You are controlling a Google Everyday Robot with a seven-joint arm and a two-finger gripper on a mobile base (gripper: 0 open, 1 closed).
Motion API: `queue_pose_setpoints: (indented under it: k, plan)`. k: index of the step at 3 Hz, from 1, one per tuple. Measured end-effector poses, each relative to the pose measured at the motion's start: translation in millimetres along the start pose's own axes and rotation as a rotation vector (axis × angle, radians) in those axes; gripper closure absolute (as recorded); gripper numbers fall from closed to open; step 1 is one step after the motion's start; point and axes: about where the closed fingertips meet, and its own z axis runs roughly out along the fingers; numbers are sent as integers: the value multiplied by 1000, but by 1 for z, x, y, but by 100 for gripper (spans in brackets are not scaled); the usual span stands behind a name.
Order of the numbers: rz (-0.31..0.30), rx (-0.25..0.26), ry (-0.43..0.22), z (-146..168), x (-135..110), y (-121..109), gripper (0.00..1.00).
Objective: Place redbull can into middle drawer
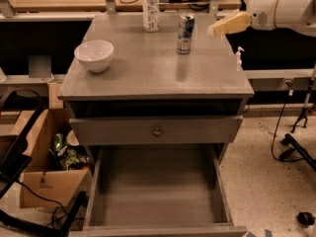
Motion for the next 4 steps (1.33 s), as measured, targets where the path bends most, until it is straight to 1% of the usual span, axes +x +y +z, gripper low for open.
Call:
queue_pose_setpoints:
  k: [1,2,3,4]
  plan:
    - [10,15,7,4,5,2,0]
    - [86,36,12,39,33,3,0]
    - [144,49,-3,74,56,3,0]
    - [185,54,-28,103,72,1,0]
